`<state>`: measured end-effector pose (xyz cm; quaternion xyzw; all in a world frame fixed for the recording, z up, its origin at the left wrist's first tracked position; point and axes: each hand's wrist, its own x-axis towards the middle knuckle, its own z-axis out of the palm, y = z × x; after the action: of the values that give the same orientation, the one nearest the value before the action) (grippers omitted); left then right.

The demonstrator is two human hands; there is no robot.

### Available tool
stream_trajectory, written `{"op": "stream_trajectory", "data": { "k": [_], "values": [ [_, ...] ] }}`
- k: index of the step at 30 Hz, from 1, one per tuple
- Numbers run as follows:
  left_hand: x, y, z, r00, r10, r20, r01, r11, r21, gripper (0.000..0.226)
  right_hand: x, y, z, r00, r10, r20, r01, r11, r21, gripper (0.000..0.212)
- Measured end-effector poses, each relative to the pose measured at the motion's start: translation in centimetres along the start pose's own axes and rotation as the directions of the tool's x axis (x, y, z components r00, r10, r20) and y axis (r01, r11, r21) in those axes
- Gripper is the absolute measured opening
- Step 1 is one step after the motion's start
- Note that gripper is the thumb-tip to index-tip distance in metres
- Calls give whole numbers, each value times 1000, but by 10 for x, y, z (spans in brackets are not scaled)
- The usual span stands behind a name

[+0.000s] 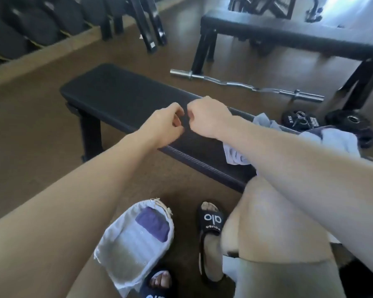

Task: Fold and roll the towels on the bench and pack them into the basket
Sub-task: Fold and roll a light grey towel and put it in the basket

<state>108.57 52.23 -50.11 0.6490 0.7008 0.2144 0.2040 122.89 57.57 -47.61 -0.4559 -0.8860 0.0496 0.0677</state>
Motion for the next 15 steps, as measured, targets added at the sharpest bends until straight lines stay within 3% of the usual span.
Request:
{"op": "stream_trajectory", "data": {
  "k": [3,6,8,9,13,15],
  "values": [
    [10,30,21,987,41,153,-35,999,-41,46,3,43,-23,986,165,-2,-164,980,-111,22],
    [16,53,46,960,63,273,-40,995,-91,57,-2,75,-37,899,345,270,-294,932,-211,22],
    [18,65,63,947,59,316,-6,986,-167,57,-6,86,-32,811,354,465,-312,935,-168,26],
    [18,70,72,945,58,321,13,977,-213,50,-8,89,-26,802,335,495,-312,941,-131,25],
    [15,77,100,980,48,194,-5,976,-217,12,-13,94,-5,891,295,345,-314,950,-2,22],
    [18,73,99,993,1,115,27,971,-238,8,-14,94,-6,910,270,315,-303,951,59,24]
  ]
}}
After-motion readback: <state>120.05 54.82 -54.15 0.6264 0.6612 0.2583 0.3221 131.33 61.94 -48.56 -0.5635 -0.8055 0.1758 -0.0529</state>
